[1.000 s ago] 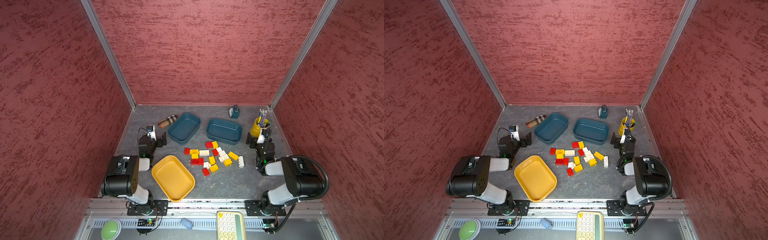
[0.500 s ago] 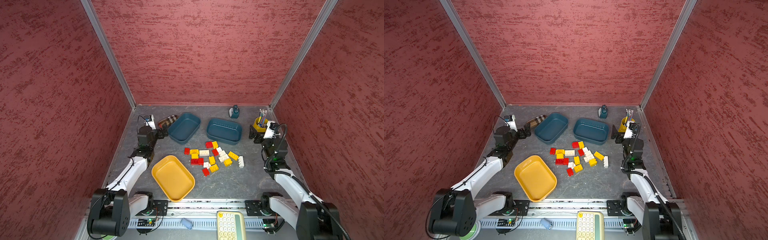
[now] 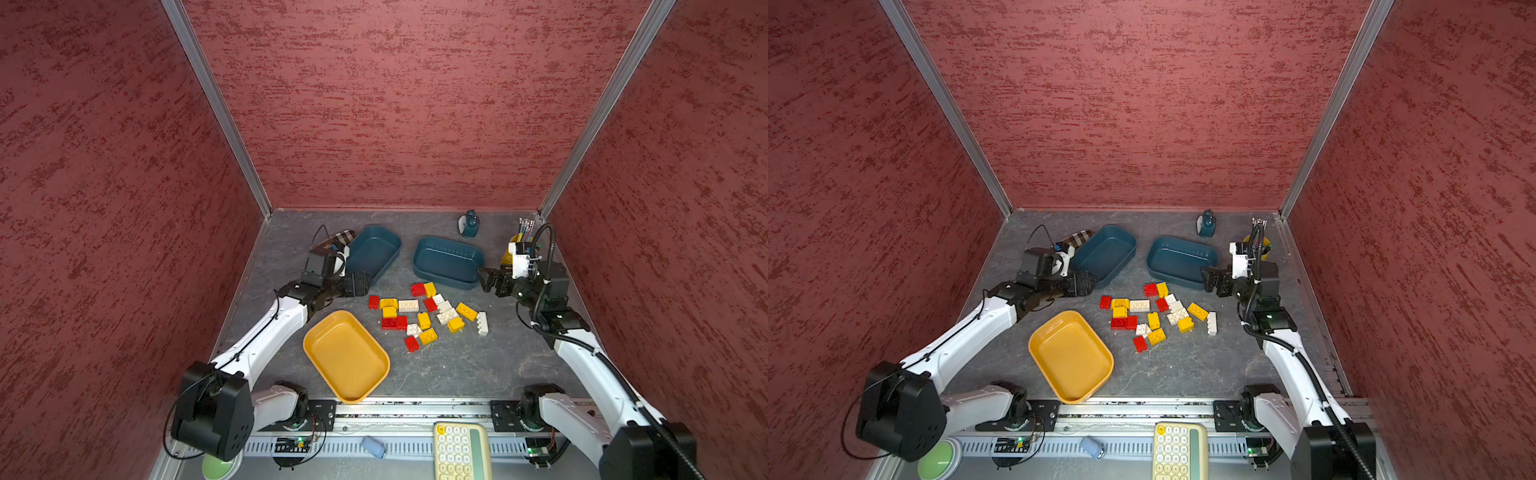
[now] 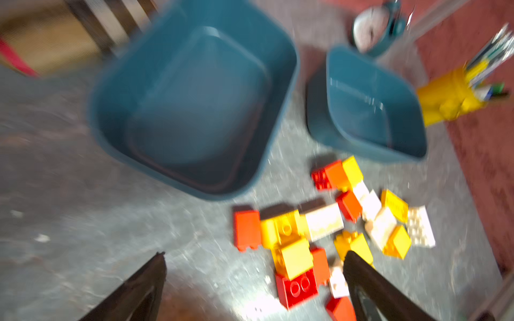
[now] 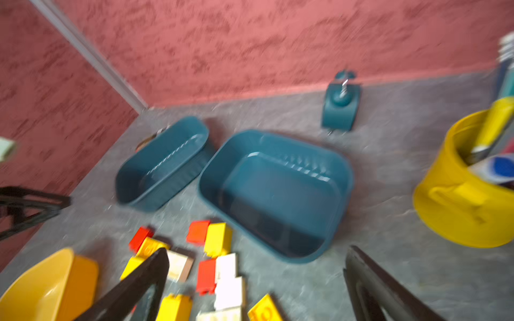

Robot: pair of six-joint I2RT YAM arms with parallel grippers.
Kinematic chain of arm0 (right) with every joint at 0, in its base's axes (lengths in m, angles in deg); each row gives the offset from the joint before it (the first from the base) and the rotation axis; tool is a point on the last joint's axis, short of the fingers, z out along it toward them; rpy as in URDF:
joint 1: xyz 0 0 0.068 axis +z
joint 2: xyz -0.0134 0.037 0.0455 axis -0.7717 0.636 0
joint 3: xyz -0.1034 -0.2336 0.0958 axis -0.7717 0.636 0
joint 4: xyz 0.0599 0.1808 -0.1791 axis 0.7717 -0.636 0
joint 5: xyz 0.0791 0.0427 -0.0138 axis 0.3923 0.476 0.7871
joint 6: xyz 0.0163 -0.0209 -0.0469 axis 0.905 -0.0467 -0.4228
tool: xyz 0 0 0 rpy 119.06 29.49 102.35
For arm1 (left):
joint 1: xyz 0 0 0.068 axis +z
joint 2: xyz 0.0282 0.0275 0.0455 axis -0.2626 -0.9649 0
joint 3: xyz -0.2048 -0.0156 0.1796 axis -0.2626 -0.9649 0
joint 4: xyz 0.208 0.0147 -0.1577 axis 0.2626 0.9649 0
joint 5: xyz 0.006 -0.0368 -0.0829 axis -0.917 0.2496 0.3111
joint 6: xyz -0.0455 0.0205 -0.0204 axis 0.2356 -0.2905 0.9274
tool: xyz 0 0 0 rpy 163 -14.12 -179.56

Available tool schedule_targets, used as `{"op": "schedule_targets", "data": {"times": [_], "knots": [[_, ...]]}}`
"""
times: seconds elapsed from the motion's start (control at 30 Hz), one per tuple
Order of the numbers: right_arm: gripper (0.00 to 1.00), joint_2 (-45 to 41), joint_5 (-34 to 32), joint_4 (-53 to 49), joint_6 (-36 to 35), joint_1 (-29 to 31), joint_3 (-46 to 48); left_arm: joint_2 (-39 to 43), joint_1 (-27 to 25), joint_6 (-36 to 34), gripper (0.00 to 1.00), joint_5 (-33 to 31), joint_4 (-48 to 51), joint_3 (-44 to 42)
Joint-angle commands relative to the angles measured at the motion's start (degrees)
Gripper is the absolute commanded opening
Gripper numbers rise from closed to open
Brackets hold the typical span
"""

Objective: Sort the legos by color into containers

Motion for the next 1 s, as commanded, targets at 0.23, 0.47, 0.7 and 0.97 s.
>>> {"op": "schedule_targets", "data": {"times": [0.23, 0.47, 0.7, 0.97], "knots": [[0.99, 2.99, -3.6, -11.19, -1.32, 10.84, -4.58, -15.41, -9.27, -0.81, 0.83, -9.38, 9.01, 7.46], [0.97, 4.7, -6.89, -12.23, -1.32, 14.31, -5.38, -22.42, -10.32, -1.28, 0.65, -13.81, 7.7, 10.24], [0.98, 5.6, -7.42, -12.23, -1.28, 15.15, -5.49, -27.39, -11.2, -0.68, 0.58, -15.2, 6.12, 11.91], [0.98, 5.78, -8.34, -12.88, -1.59, 15.15, -5.31, -31.09, -11.9, 0.05, 0.5, -18.1, 5.43, 13.22]]}}
